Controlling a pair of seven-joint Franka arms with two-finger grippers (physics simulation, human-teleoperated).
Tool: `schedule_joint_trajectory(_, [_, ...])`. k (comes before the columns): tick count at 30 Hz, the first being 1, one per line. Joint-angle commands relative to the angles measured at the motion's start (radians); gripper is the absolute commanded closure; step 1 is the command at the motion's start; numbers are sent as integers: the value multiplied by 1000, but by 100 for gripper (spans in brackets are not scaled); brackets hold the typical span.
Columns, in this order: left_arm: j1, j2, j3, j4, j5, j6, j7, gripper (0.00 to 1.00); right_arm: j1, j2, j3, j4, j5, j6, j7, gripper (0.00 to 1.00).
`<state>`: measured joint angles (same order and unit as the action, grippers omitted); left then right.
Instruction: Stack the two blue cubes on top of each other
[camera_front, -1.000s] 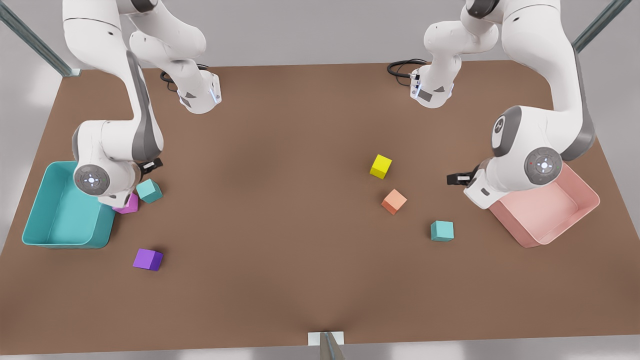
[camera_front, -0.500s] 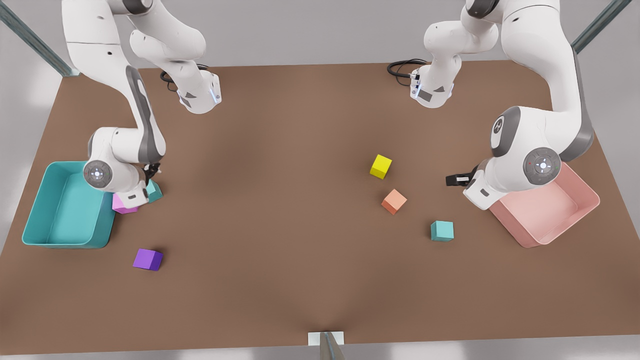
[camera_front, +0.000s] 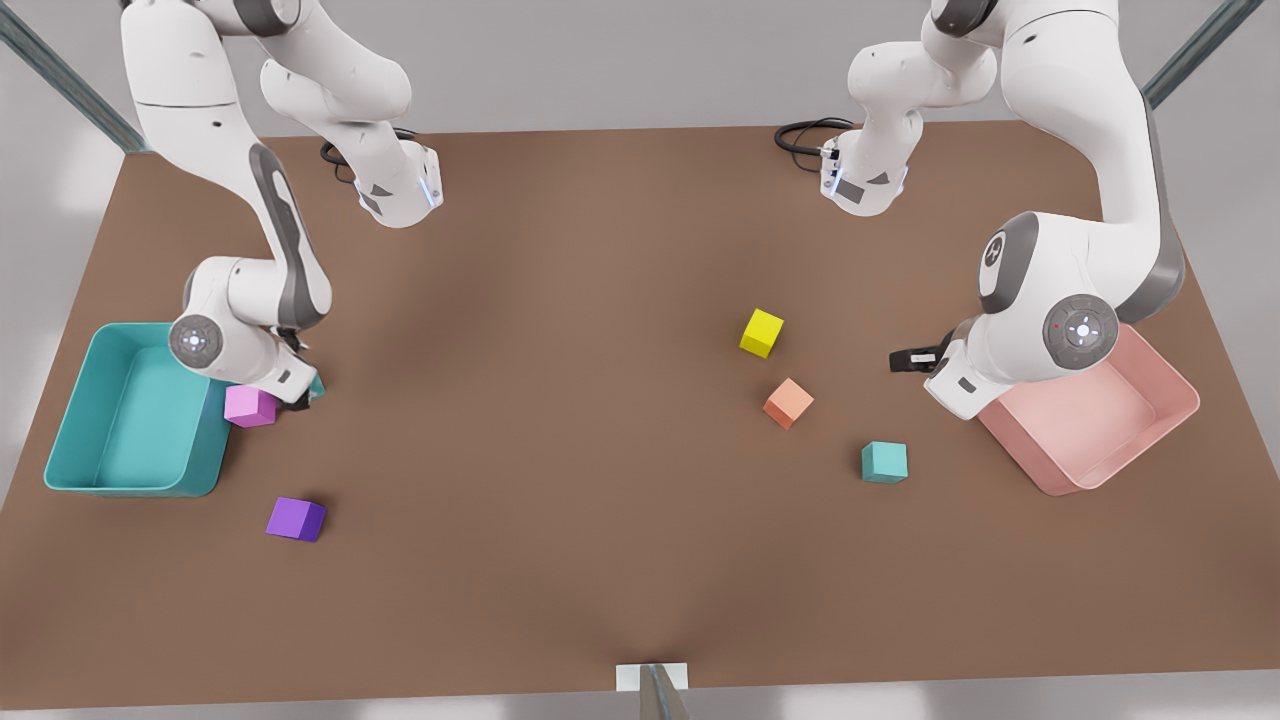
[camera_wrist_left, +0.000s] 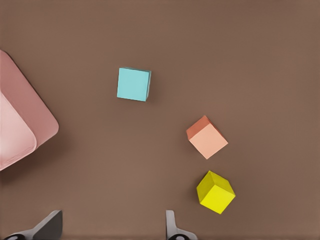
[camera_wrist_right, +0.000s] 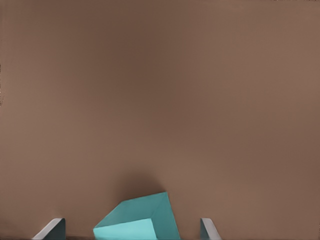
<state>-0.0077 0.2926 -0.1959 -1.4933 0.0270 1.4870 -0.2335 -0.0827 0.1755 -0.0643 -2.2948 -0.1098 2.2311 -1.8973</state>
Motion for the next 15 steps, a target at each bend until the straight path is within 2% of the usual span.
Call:
schedule_joint_trajectory(1, [0,-1,0,1,1,-1,-9,0,-20,12,0,5,2,21,-686,0])
schedule_joint_trajectory(6, [-1,-1,-2,1,1,-1,-9,0,-94,29,0,-3,10,35,-683,0])
schedule_joint_trajectory(15, [-3,-1,-5,-1,1,-1,-9,0,-112,65,0,-3,35,84,-681,0])
